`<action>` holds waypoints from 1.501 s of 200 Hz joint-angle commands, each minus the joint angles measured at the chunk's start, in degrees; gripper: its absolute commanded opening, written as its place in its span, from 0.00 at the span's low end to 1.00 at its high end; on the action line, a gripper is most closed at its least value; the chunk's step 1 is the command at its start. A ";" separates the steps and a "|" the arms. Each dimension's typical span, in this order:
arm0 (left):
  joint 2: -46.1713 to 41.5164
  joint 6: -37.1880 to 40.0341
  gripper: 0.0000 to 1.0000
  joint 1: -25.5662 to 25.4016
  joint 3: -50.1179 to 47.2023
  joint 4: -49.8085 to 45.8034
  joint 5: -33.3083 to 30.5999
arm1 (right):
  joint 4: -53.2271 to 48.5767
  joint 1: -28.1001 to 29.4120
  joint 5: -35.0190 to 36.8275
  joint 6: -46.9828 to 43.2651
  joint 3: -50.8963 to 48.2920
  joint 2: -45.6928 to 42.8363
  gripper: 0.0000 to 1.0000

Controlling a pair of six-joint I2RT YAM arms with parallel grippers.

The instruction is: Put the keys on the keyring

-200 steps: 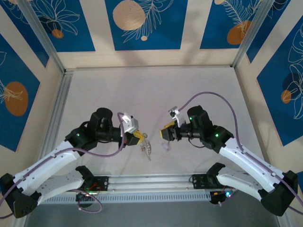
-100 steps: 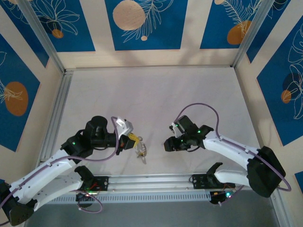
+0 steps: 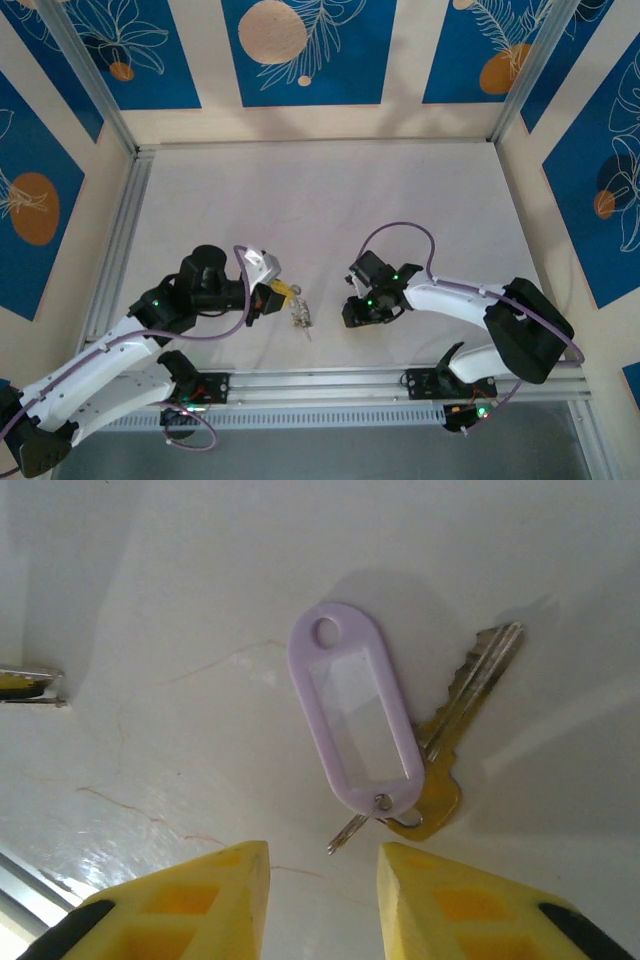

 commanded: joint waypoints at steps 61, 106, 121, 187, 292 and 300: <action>-1.47 -0.97 0.00 -0.49 -0.07 3.37 0.48 | -0.39 0.71 4.12 -0.86 2.10 2.05 0.27; -1.83 -1.01 0.00 -0.42 -0.02 2.97 0.38 | -0.59 1.10 4.99 -0.77 2.14 1.53 0.15; -1.83 -1.02 0.00 -0.49 -0.07 2.95 0.32 | -1.55 1.40 5.58 -0.96 2.27 0.70 0.08; -2.51 -0.84 0.00 -0.43 -0.08 2.73 -0.63 | -6.60 4.09 11.36 -3.31 3.39 -9.85 0.00; -0.71 8.75 0.00 -0.60 7.74 -5.24 -2.66 | -9.84 19.71 -2.98 -29.87 17.18 -28.48 0.00; -0.22 10.09 0.00 -0.73 8.80 -7.00 -3.01 | -10.35 19.93 -4.89 -30.59 19.46 -27.51 0.00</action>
